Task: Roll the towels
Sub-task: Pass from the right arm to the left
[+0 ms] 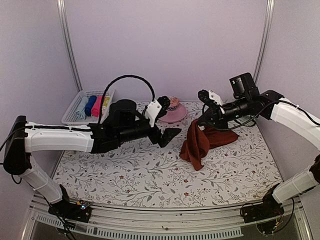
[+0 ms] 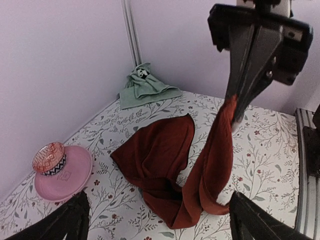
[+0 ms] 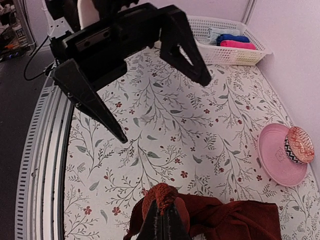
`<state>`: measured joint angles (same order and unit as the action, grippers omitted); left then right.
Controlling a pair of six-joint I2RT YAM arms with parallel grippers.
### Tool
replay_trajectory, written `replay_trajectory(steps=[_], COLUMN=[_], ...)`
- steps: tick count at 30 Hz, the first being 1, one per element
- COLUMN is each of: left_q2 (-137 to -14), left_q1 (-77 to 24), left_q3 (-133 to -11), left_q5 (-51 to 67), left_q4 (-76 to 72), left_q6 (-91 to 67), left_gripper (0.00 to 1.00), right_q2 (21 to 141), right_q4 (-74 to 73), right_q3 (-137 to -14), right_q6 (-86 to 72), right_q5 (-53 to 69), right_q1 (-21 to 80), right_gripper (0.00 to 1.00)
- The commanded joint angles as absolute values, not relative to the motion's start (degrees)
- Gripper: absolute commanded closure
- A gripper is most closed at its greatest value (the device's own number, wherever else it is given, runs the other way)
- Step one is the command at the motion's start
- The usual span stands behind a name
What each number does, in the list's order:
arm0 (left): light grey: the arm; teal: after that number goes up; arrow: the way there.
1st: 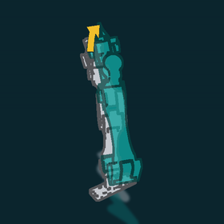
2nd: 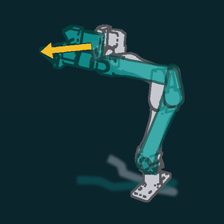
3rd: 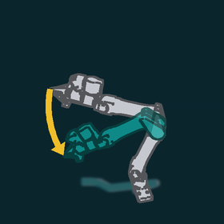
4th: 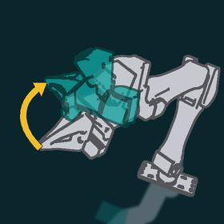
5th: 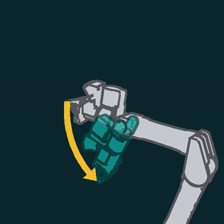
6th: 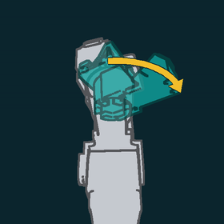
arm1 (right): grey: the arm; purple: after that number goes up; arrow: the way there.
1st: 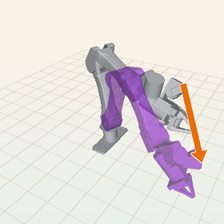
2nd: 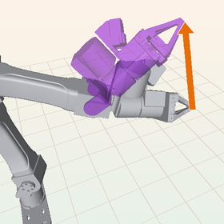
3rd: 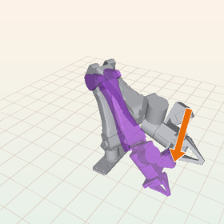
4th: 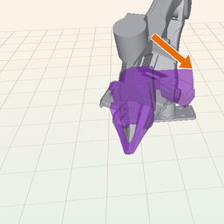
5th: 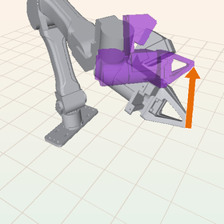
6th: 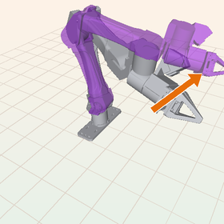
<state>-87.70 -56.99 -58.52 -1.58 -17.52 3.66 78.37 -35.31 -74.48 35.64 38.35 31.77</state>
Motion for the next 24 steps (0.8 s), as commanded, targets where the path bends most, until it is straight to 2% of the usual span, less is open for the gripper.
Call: replay_trajectory(steps=[1, 8, 14, 17, 24], left_q2=[-90.4, -93.2, -96.2, -98.6, -102.2], left_q1=[-57.4, -57.0, -56.1, -56.1, -55.9], left_q3=[-61.1, -62.6, -66.4, -69.7, -73.2], left_q5=[11.2, 26.0, 36.4, 39.1, 40.0], left_q4=[-23.4, -23.6, -17.2, -13.0, -8.4], left_q6=[9.5, 11.2, 12.3, 12.8, 12.7], left_gripper=[0.03, 0.03, 0.03, 0.03, 0.12], right_q2=[76.2, 75.3, 74.6, 74.4, 74.4], right_q4=[-36.5, -42.0, -44.6, -45.3, -46.9], right_q3=[-70.4, -69.7, -67.8, -66.9, -67.0], right_q6=[42.8, 51.3, 56.9, 58.8, 60.7], right_q5=[45.5, 50.9, 52.2, 52.1, 52.1], right_q1=[32.5, 33.5, 33.9, 34.1, 34.7], right_gripper=[0.98, 0.98, 0.97, 0.97, 0.96])
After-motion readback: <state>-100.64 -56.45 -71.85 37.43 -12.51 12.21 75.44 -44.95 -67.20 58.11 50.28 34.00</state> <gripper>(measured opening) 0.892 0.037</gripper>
